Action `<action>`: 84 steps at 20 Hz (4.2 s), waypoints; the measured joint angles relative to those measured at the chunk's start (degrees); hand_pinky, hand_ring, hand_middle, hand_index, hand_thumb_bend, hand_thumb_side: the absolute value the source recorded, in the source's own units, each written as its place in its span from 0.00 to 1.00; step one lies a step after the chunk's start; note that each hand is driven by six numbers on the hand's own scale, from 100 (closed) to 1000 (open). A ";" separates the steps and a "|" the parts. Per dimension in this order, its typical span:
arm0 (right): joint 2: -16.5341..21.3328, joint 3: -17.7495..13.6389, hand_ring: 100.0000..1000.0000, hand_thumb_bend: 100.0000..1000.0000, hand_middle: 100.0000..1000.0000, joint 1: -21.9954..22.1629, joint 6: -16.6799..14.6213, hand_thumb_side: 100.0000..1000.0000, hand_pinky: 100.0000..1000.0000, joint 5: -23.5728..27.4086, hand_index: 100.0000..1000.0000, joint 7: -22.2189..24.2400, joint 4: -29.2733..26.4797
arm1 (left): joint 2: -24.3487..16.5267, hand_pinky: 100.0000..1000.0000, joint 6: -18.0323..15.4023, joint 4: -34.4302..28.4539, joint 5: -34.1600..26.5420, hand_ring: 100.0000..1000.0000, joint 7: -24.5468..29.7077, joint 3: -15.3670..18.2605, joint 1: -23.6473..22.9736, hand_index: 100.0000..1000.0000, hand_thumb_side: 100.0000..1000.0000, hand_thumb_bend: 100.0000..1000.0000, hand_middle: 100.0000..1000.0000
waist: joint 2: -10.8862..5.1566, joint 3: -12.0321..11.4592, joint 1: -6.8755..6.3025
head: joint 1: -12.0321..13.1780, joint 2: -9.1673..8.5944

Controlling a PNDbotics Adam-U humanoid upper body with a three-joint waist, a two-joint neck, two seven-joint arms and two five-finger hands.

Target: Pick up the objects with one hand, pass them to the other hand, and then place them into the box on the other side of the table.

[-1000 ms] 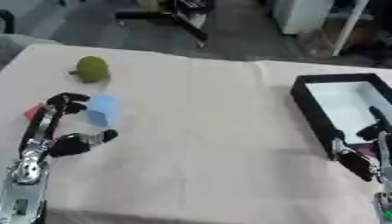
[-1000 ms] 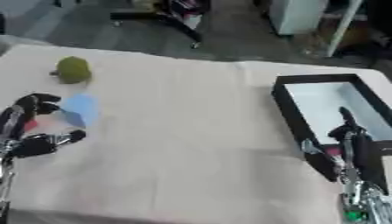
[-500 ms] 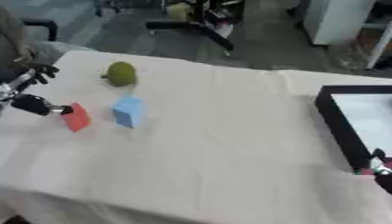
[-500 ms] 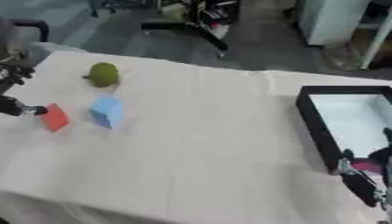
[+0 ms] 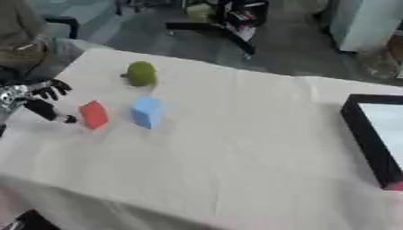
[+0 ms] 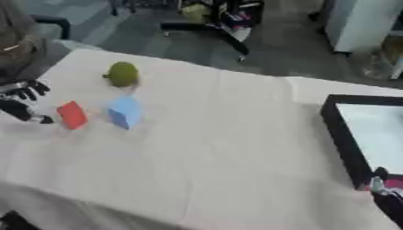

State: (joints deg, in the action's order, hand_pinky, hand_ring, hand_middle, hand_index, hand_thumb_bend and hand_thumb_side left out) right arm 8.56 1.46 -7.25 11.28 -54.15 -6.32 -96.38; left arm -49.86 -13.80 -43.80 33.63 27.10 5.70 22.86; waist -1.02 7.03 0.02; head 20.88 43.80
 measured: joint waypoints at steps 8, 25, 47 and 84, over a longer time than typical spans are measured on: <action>0.00 0.01 0.62 0.09 0.50 0.00 -0.02 0.37 0.49 0.00 1.00 0.01 0.00 | 0.59 0.81 -1.06 -0.77 -2.76 0.74 2.11 -0.59 0.60 0.89 0.23 0.69 0.76 | 0.00 -0.01 0.02 | 0.28 0.00; 0.00 0.07 0.62 0.08 0.50 -0.02 -0.15 0.38 0.49 0.02 1.00 -0.11 0.00 | 5.90 0.70 2.05 1.82 -1.95 0.58 -3.73 -2.11 1.91 0.70 0.08 0.29 0.58 | 0.01 0.05 0.25 | 1.00 0.00; -0.03 2.66 0.60 0.15 0.48 -1.91 -3.66 0.35 0.49 -0.28 1.00 -2.40 -3.13 | 20.24 0.66 7.36 -27.04 -21.40 0.47 -5.01 -1.69 1.83 0.49 0.00 0.37 0.47 | 0.07 -0.23 1.67 | -2.53 0.00; -2.66 26.85 0.82 0.40 0.79 -31.62 -25.11 0.02 0.92 -13.93 0.99 19.72 9.89 | 30.84 0.71 10.54 -23.67 -44.28 0.54 14.70 -17.83 17.55 0.55 0.00 0.67 0.53 | 2.14 -2.73 1.87 | -5.92 -0.59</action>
State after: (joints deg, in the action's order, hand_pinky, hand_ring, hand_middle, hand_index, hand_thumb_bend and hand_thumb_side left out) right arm 5.90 28.31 -38.87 -13.83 -68.07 13.40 -86.49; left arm -19.01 -3.26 -67.47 -10.65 41.80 -12.13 40.41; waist 1.12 4.30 1.89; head 14.96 43.21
